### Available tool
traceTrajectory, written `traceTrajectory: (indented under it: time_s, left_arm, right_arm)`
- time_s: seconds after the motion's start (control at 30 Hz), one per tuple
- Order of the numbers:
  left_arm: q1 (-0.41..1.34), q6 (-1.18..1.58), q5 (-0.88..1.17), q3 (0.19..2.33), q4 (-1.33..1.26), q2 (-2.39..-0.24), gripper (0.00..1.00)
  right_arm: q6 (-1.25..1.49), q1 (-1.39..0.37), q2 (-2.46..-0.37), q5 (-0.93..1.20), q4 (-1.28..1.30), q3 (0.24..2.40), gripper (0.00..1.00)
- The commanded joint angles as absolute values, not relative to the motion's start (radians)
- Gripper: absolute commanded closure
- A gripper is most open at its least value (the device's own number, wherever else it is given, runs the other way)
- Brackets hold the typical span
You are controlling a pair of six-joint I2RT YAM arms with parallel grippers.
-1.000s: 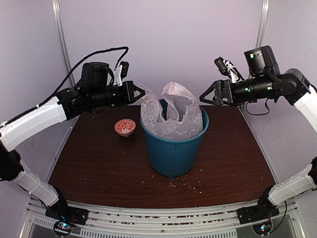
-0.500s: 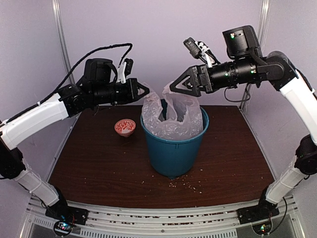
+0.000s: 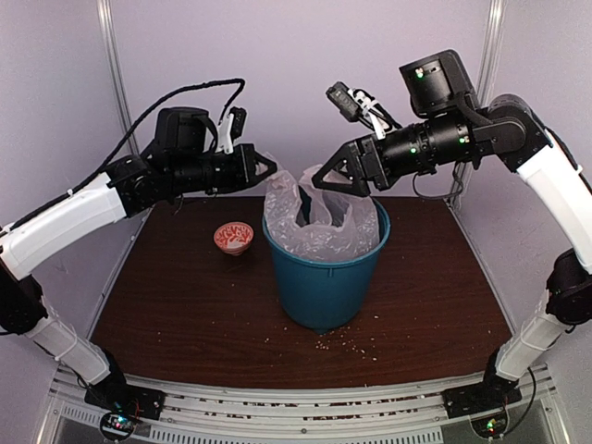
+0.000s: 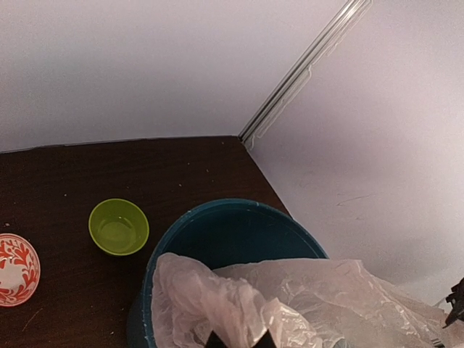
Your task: Put the trash bags into the trash bin
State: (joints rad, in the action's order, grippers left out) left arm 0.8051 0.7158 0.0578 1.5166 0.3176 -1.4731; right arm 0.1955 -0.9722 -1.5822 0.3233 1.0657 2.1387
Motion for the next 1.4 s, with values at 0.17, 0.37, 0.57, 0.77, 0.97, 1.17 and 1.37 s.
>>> traceTrajectory:
  time_s: [0.17, 0.37, 0.57, 0.77, 0.97, 1.17, 1.37]
  left_arm:
    - [0.81, 0.699, 0.041, 1.545, 0.322, -1.424, 1.0]
    - [0.81, 0.685, 0.044, 1.567, 0.343, -1.431, 1.0]
    - [0.811, 0.678, 0.062, 1.585, 0.351, -1.436, 1.0]
    - [0.81, 0.674, 0.106, 1.645, 0.421, -1.447, 1.0]
    - [0.81, 0.685, 0.233, 1.59, 0.442, -1.389, 1.0]
    - [0.81, 0.657, 0.372, 1.449, 0.439, -1.32, 1.0]
    - [0.81, 0.647, 0.29, 1.392, 0.464, -1.28, 1.0]
  right_arm:
    - [0.162, -0.978, -1.56, 0.184, 1.107, 2.124, 0.39]
    - [0.157, -0.979, -1.567, 0.166, 1.094, 2.107, 0.52]
    - [0.197, -0.971, -1.582, 0.031, 1.083, 2.113, 0.82]
    - [0.314, -0.862, -1.548, 0.083, 1.033, 2.048, 0.98]
    - [0.449, -0.758, -1.435, 0.142, 0.911, 1.845, 1.0]
    - [0.58, -0.73, -1.33, 0.193, 0.748, 1.648, 1.0]
    - [0.61, -0.714, -1.24, 0.251, 0.64, 1.579, 1.0]
